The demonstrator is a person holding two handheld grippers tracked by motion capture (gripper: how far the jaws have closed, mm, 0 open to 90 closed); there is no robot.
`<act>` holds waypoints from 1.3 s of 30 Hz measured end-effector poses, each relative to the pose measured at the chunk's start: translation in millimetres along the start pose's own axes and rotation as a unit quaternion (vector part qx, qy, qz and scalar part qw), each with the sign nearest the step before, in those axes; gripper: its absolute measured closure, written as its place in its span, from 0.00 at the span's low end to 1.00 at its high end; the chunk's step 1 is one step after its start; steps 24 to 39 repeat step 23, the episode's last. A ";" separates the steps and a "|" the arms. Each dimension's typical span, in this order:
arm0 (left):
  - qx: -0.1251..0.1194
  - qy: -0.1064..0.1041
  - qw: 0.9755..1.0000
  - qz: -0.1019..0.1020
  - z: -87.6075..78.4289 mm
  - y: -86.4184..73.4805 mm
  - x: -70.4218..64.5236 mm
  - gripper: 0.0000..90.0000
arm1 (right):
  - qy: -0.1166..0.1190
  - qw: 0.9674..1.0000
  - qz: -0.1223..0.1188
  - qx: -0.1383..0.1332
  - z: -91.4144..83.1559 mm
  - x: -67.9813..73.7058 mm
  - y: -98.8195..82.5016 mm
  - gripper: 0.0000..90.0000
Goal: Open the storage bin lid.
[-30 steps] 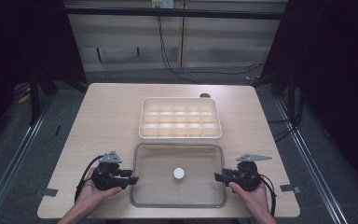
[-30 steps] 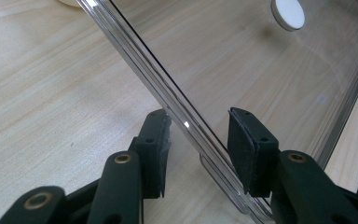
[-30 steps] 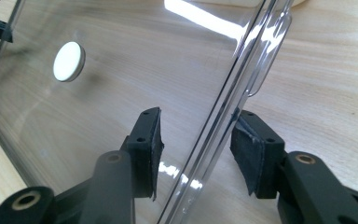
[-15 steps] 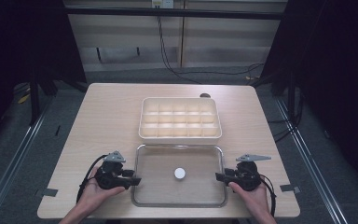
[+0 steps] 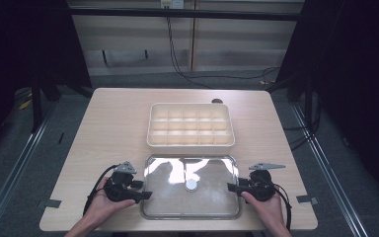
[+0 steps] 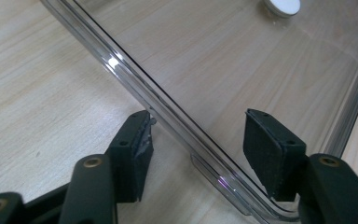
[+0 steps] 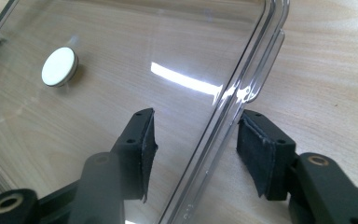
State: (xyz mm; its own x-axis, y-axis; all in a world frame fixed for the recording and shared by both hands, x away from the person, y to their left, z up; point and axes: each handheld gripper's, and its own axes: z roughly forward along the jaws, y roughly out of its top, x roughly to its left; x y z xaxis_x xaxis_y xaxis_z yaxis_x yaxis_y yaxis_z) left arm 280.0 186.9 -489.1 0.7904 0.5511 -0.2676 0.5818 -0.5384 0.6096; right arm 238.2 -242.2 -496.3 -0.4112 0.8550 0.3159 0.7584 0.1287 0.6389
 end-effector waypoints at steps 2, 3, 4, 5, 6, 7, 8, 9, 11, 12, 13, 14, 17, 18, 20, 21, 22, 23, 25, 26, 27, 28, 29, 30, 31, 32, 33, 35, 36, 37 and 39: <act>-0.002 0.001 1.000 -0.003 -0.2 0.3 0.6 0.42 | -0.001 1.000 0.002 -0.009 -1.8 -0.5 0.5 0.50; -0.010 0.003 1.000 -0.004 -0.3 0.1 0.3 0.42 | 0.003 1.000 0.007 -0.016 -3.7 -0.8 0.8 0.49; -0.012 0.001 1.000 -0.003 -2.0 0.9 0.9 0.43 | 0.005 1.000 0.004 -0.020 -4.8 -1.8 1.1 0.49; -0.019 0.000 1.000 -0.006 -2.0 1.0 1.4 0.42 | 0.006 1.000 0.005 -0.022 -6.0 -2.4 1.0 0.48; -0.021 0.003 1.000 -0.008 -2.8 1.3 1.9 0.41 | 0.009 1.000 0.002 -0.025 -6.8 -2.8 0.6 0.48; -0.026 0.005 1.000 -0.008 -3.3 1.5 2.4 0.41 | 0.009 1.000 0.002 -0.025 -6.8 -2.8 0.6 0.48; -0.030 0.004 1.000 -0.009 -4.2 1.6 3.0 0.39 | 0.009 1.000 0.001 -0.026 -7.6 -2.7 0.7 0.47; -0.033 0.011 0.999 -0.007 -5.5 1.8 3.1 0.39 | 0.012 0.999 0.002 -0.030 -8.6 -2.4 0.9 0.46; -0.042 0.015 0.999 -0.005 -8.3 2.1 2.9 0.37 | 0.020 0.999 -0.007 -0.043 -11.8 -2.3 1.9 0.45; -0.051 0.017 0.999 -0.004 -10.3 2.3 2.7 0.37 | 0.021 0.998 -0.009 -0.051 -13.9 -1.8 2.4 0.44; -0.057 0.018 0.998 -0.003 -13.3 2.6 2.7 0.36 | 0.023 0.998 -0.014 -0.059 -16.9 -1.2 2.8 0.43; -0.064 0.020 0.998 -0.002 -15.3 2.5 2.5 0.36 | 0.023 0.997 -0.021 -0.069 -20.0 -0.1 3.2 0.42; -0.088 0.030 0.996 -0.002 -25.6 1.4 3.1 0.36 | 0.024 0.994 -0.035 -0.100 -30.8 2.3 4.3 0.39; -0.094 0.032 0.995 -0.004 -28.2 1.0 3.9 0.35 | 0.023 0.993 -0.034 -0.109 -35.0 3.0 4.6 0.38; -0.106 0.039 0.994 -0.004 -33.8 -0.9 5.9 0.34 | 0.016 0.991 -0.037 -0.127 -41.0 2.1 4.8 0.35; -0.109 0.043 0.993 -0.005 -36.9 -2.1 7.3 0.34 | 0.012 0.990 -0.038 -0.139 -44.4 0.2 4.4 0.33; -0.112 0.044 0.993 -0.008 -39.4 -3.2 9.3 0.33 | 0.008 0.989 -0.036 -0.142 -46.3 -1.4 4.0 0.31; -0.118 0.048 0.992 -0.012 -41.8 -4.7 10.8 0.33 | 0.005 0.989 -0.036 -0.142 -47.6 -3.7 3.8 0.30; -0.118 0.048 0.992 -0.012 -41.8 -4.7 10.8 0.33 | 0.005 0.989 -0.036 -0.142 -47.6 -3.7 3.8 0.30; -0.118 0.048 0.992 -0.012 -41.8 -4.7 10.8 0.33 | 0.005 0.989 -0.036 -0.142 -47.6 -3.7 3.8 0.30; -0.118 0.048 0.992 -0.012 -41.8 -4.7 10.8 0.33 | 0.005 0.989 -0.036 -0.142 -47.6 -3.7 3.8 0.30; -0.118 0.048 0.992 -0.012 -41.8 -4.7 10.8 0.33 | 0.005 0.989 -0.036 -0.142 -47.6 -3.7 3.8 0.30; -0.118 0.048 0.992 -0.012 -41.8 -4.7 10.8 0.33 | 0.005 0.989 -0.036 -0.142 -47.6 -3.7 3.8 0.30; -0.118 0.048 0.992 -0.012 -41.8 -4.7 10.8 0.33 | 0.005 0.989 -0.036 -0.142 -47.6 -3.7 3.8 0.30; -0.118 0.048 0.992 -0.012 -41.8 -4.7 10.8 0.33 | 0.005 0.989 -0.036 -0.142 -47.6 -3.7 3.8 0.30; -0.118 0.048 0.992 -0.012 -41.8 -4.7 10.8 0.33 | 0.005 0.989 -0.036 -0.142 -47.6 -3.7 3.8 0.30; -0.118 0.048 0.992 -0.012 -41.8 -4.7 10.8 0.33 | 0.005 0.989 -0.036 -0.142 -47.6 -3.7 3.8 0.30; -0.118 0.048 0.992 -0.012 -41.8 -4.7 10.8 0.33 | 0.005 0.989 -0.036 -0.142 -47.6 -3.7 3.8 0.30; -0.118 0.048 0.992 -0.012 -41.8 -4.7 10.8 0.33 | 0.005 0.989 -0.036 -0.142 -47.6 -3.7 3.8 0.30; -0.118 0.048 0.992 -0.012 -41.8 -4.7 10.8 0.33 | 0.005 0.989 -0.036 -0.142 -47.6 -3.7 3.8 0.30; -0.118 0.048 0.992 -0.012 -41.8 -4.7 10.8 0.33 | 0.005 0.989 -0.036 -0.142 -47.6 -3.7 3.8 0.30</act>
